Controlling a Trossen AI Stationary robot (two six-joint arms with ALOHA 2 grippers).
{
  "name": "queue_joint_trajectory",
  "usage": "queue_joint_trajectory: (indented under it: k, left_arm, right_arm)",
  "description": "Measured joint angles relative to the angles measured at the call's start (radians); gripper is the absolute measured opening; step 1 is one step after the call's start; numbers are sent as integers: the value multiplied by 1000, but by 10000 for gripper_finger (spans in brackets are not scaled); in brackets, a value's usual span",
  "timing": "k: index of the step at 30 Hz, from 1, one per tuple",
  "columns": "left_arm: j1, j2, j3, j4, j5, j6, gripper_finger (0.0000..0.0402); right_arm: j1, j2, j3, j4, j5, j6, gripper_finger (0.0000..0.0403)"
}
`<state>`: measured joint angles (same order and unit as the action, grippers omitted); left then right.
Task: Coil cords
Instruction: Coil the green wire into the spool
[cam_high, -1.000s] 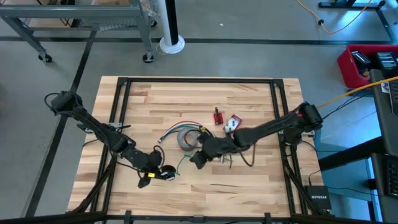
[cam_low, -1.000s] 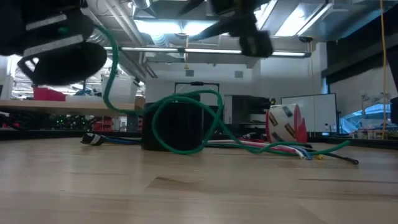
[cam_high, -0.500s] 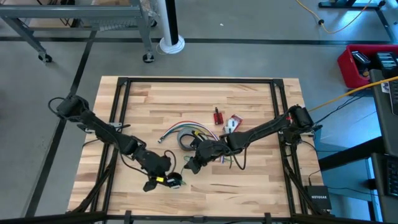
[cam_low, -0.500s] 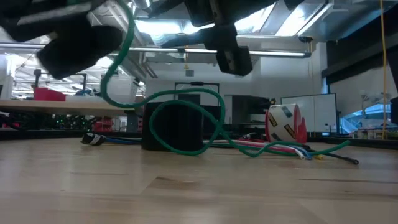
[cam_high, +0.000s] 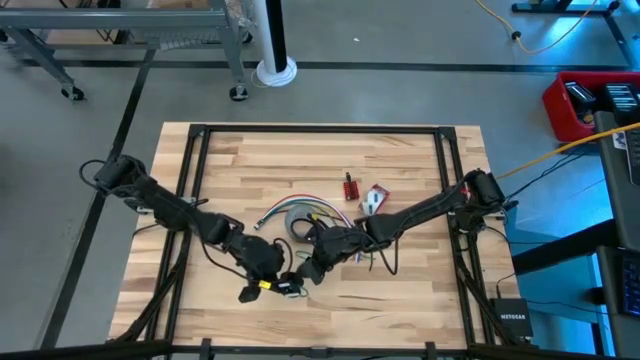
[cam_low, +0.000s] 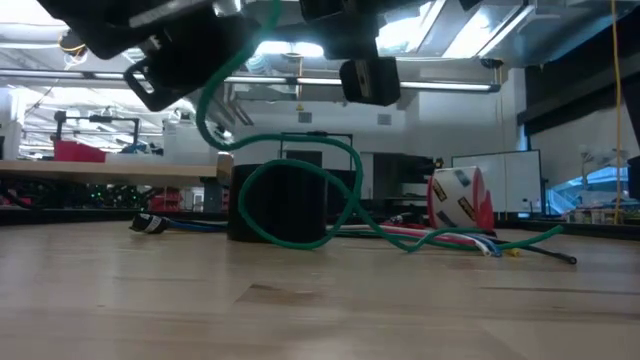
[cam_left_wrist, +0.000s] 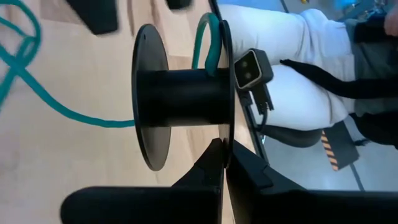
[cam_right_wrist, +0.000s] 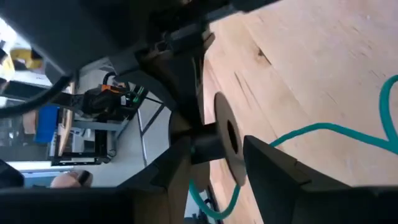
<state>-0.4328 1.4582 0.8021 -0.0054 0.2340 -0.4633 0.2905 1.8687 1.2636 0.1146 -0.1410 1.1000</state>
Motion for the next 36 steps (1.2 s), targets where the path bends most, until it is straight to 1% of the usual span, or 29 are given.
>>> queue_joint_trajectory:
  k: [5,15,23,27,29,31,36]
  left_arm:
    - [29,0,0,4,2,11,0]
    - [27,0,0,17,-1,35,0]
    - [26,0,0,17,-1,61,0]
    - [26,0,0,23,-1,61,0]
    - [26,0,0,35,-1,65,0]
    - [26,0,0,55,-1,77,0]
    - [31,0,0,59,6,81,0]
  right_arm:
    - [-1,0,0,-6,2,-7,151]
    - [-2,0,0,-15,2,-10,151]
    - [-2,0,0,-109,-35,-13,151]
    - [-2,0,0,-112,-35,-14,149]
    - [-2,0,0,-112,-35,-27,139]
    - [-2,7,0,-89,-31,-36,121]
    - [-2,33,-1,-31,-55,-46,56]
